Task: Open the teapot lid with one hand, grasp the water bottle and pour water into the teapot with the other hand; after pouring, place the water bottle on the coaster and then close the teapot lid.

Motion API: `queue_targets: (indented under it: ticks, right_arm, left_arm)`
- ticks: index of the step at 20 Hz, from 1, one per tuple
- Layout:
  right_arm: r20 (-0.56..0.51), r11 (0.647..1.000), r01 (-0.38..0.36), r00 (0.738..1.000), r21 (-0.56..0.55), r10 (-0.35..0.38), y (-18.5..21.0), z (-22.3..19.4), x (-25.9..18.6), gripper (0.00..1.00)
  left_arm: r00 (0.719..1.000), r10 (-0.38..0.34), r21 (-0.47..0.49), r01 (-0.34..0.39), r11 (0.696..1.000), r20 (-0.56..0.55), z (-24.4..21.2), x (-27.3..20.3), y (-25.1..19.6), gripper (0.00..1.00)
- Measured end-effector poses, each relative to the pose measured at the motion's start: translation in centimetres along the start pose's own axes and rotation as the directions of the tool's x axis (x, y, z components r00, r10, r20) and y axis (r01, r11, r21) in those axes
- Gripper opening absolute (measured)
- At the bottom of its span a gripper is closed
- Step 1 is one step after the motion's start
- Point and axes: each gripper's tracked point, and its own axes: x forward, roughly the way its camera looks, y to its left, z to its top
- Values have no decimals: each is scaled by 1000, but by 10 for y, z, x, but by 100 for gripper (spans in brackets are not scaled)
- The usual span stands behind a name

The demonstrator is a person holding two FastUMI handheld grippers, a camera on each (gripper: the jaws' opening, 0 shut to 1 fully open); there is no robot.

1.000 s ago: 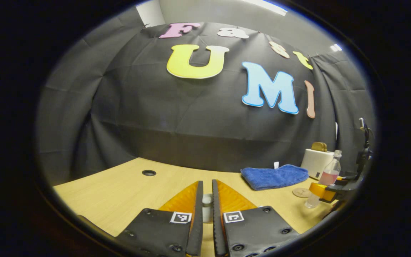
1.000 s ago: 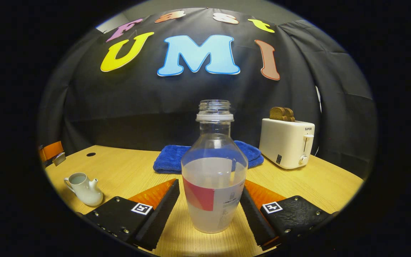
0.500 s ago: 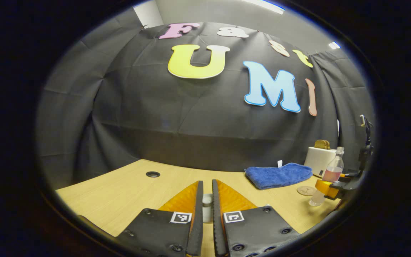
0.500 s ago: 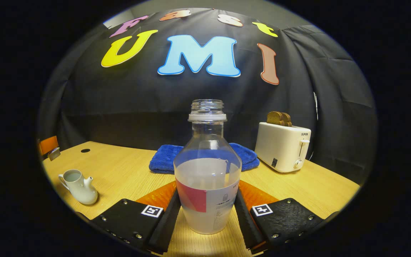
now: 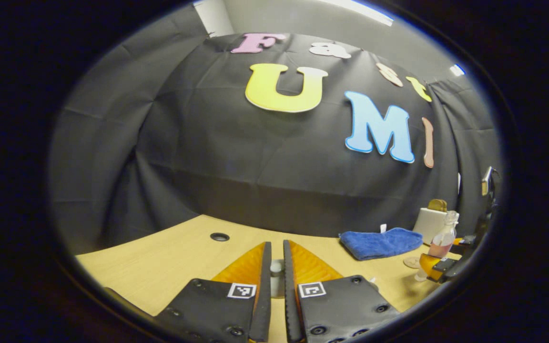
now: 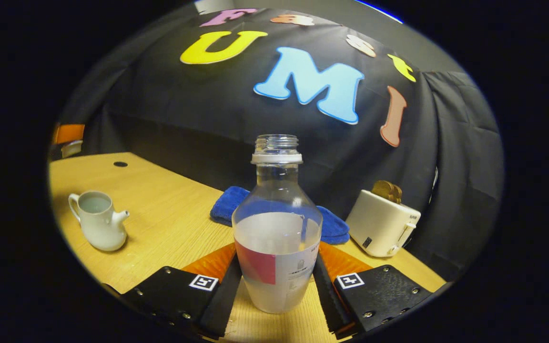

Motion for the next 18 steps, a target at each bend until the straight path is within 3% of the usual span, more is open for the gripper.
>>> queue_targets:
  ticks: [3, 7, 8, 9, 15, 18]
  right_arm:
    - [13, 980, -13, 1000, -198, 15, 13, 3, 0, 75]
    - [45, 919, -15, 998, -394, 35, 25, 6, 2, 75]
    - [53, 902, -16, 998, -431, 43, 28, 7, 0, 75]
    - [60, 884, -18, 997, -467, 52, 34, 9, 1, 75]
    - [110, 766, -17, 987, -643, 114, 62, 30, 1, 75]
    - [131, 684, 8, 983, -730, 127, 69, 39, 1, 75]
  left_arm:
    - [1000, 8, -52, -9, 999, -15, -8, 3, 13, 22]
    - [1000, 9, -69, -11, 998, -24, -16, 8, 20, 18]
    - [1000, 9, -66, -11, 998, -23, -16, 9, 21, 22]
    - [1000, 7, -66, -9, 998, -23, -17, 10, 21, 19]
    - [999, 16, -37, -17, 999, -36, -26, 15, 27, 22]
    - [999, 14, -28, -15, 1000, -41, -28, 18, 29, 22]
